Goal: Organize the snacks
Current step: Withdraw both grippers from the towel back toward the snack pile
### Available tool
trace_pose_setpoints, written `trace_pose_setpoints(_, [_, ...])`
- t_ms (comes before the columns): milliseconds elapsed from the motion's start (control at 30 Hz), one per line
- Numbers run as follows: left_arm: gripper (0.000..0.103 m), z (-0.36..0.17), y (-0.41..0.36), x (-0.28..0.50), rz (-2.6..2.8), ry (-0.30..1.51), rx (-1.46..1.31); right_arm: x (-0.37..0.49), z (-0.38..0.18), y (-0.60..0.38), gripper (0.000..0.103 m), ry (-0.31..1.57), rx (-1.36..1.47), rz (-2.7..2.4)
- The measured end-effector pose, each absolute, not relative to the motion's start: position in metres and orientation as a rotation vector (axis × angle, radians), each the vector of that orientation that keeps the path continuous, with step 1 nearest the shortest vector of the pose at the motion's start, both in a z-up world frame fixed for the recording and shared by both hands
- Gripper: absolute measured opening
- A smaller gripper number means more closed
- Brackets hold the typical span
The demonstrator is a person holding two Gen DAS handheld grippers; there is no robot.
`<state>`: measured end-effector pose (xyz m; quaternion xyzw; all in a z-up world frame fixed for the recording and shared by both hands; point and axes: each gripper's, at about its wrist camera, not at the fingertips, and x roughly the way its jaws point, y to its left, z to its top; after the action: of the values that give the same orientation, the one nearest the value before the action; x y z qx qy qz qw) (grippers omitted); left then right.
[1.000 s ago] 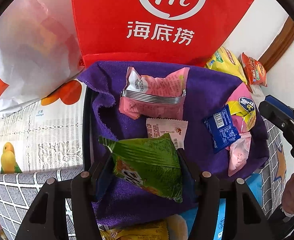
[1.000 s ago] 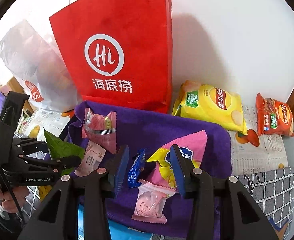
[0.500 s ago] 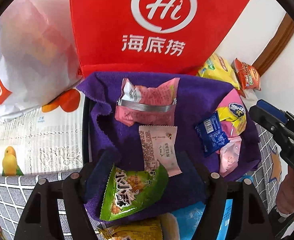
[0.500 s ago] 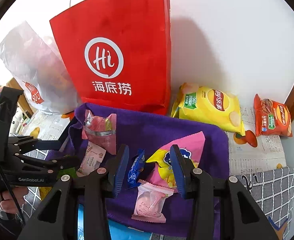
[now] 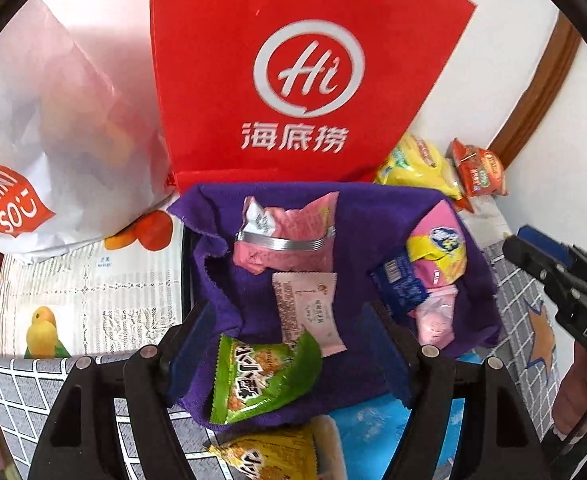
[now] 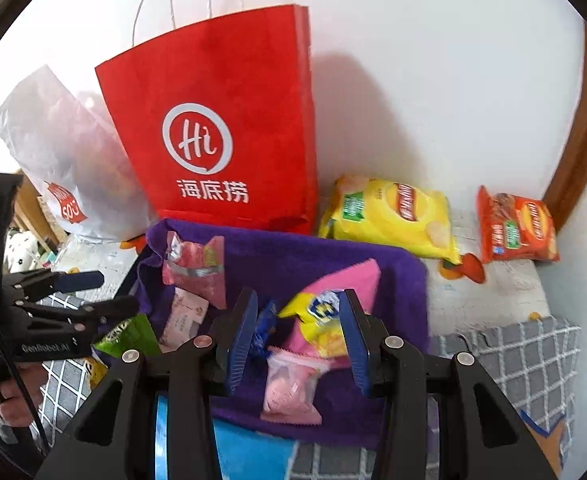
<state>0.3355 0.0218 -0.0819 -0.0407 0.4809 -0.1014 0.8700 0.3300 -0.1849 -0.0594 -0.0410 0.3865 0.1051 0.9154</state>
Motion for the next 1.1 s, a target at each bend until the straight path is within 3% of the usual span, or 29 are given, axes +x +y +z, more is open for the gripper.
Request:
trace_pose_setpoints(667, [0.074,-0.003,0.003,0.251,-0.287,0.829,-0.042,0.187,-0.033,-0.230,0.043,0.787,-0.061,0.068])
trace_pose_setpoints(1100, [0.074,-0.038,0.032,0.187,-0.204,0.898,-0.024,0.145,-0.068,-0.204,0.043,0.813,-0.043,0.144])
